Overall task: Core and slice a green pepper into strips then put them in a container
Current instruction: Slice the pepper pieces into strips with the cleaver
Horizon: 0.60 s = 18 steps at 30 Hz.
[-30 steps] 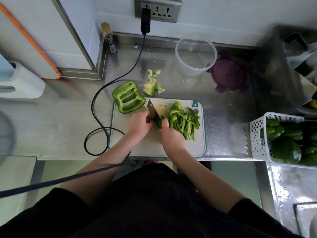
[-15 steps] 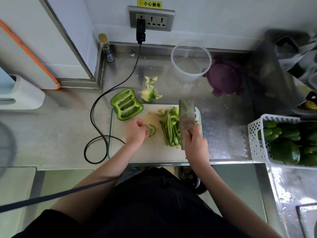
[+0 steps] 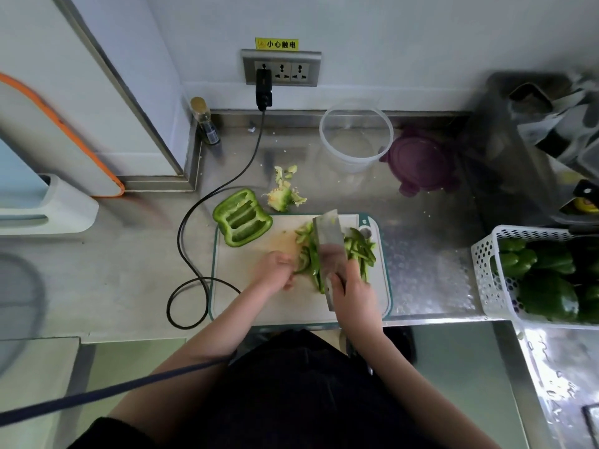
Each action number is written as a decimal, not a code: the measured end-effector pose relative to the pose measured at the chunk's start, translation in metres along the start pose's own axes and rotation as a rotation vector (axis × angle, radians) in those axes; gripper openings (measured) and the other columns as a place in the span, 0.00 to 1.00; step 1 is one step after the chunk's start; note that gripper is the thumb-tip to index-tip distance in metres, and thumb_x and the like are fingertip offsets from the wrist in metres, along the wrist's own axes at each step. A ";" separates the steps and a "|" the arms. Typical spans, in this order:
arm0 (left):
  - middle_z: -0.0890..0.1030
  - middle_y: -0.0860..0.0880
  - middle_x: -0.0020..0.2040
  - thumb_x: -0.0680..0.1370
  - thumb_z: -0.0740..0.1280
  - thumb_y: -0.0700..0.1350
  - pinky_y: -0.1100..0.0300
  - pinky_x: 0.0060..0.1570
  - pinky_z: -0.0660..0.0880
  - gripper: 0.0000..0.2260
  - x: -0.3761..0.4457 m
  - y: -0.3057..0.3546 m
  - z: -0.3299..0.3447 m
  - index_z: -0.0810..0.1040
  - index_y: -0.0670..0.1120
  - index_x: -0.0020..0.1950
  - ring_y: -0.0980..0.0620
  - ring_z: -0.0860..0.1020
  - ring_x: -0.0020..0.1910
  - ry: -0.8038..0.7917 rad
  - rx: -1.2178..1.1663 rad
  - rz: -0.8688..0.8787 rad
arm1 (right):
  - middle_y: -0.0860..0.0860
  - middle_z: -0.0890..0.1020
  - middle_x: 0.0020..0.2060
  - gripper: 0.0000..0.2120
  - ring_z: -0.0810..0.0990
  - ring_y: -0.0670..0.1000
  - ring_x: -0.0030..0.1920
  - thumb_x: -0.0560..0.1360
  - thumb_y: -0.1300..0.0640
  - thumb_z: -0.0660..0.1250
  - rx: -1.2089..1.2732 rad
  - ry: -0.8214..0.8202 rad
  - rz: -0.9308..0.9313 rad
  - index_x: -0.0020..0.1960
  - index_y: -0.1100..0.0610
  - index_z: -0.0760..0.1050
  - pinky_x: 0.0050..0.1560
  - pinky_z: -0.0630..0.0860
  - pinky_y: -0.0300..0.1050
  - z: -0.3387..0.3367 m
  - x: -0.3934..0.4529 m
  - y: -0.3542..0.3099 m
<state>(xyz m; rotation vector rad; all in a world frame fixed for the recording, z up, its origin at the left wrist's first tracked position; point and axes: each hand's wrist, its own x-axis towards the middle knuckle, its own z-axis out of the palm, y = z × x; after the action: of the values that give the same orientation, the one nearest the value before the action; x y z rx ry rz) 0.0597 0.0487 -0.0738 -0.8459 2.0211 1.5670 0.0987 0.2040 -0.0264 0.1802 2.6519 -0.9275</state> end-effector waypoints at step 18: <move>0.79 0.45 0.40 0.76 0.59 0.37 0.52 0.36 0.81 0.07 -0.033 -0.011 -0.046 0.76 0.43 0.44 0.45 0.81 0.40 0.012 0.281 0.083 | 0.51 0.73 0.33 0.11 0.74 0.55 0.34 0.82 0.56 0.53 -0.164 -0.115 0.086 0.62 0.58 0.61 0.32 0.71 0.47 0.027 0.014 0.001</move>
<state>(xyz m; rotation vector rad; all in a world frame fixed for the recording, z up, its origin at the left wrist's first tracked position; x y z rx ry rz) 0.0919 0.0089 -0.0474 -0.6716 2.2423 1.2798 0.0924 0.1885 -0.0517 0.1947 2.5765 -0.6690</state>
